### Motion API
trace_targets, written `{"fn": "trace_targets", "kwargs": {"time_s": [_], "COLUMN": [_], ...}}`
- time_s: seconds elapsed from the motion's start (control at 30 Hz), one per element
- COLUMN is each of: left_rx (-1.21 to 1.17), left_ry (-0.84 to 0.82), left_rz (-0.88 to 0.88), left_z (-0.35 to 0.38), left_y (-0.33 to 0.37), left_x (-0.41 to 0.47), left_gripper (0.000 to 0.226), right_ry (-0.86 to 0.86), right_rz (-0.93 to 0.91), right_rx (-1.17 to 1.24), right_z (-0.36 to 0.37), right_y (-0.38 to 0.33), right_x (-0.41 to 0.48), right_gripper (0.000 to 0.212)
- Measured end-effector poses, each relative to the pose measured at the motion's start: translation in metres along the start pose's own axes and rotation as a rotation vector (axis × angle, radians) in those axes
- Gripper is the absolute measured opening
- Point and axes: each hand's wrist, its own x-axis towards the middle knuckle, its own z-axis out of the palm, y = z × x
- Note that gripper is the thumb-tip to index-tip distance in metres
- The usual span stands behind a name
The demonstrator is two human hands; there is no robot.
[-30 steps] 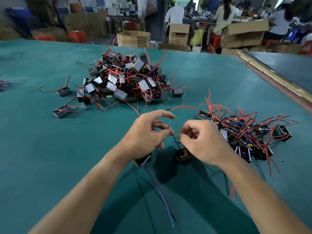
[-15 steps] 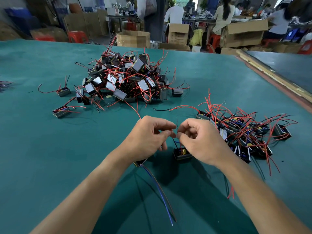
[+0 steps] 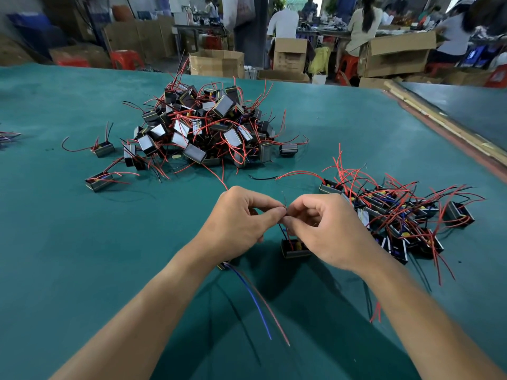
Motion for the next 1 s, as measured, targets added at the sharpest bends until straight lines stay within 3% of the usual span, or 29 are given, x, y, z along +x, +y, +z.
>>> {"fn": "trace_targets", "kwargs": {"time_s": [0.43, 0.57, 0.7, 0.83, 1.0], "left_rx": [-0.051, -0.056, -0.027, 0.010, 0.022], "left_ry": [0.013, -0.076, -0.051, -0.051, -0.055], "left_rz": [-0.054, -0.003, 0.004, 0.008, 0.015], "left_z": [0.0009, -0.0007, 0.0000, 0.0000, 0.0004], "left_y": [-0.0010, 0.0034, 0.0042, 0.0045, 0.0049], "left_x": [0.0019, -0.0007, -0.0005, -0.0003, -0.0004], "left_gripper": [0.019, 0.017, 0.020, 0.023, 0.025], "right_ry": [-0.009, -0.001, 0.004, 0.025, 0.027], "right_rz": [-0.059, -0.043, -0.021, -0.010, -0.040], "right_rx": [-0.009, -0.042, -0.039, 0.019, -0.014], "right_z": [-0.0003, -0.0013, 0.0001, -0.0012, -0.0013], "right_y": [-0.0028, 0.0000, 0.0031, 0.0037, 0.0012], "right_x": [-0.0007, 0.0002, 0.0005, 0.0006, 0.0011], "right_gripper": [0.012, 0.017, 0.015, 0.029, 0.015]}}
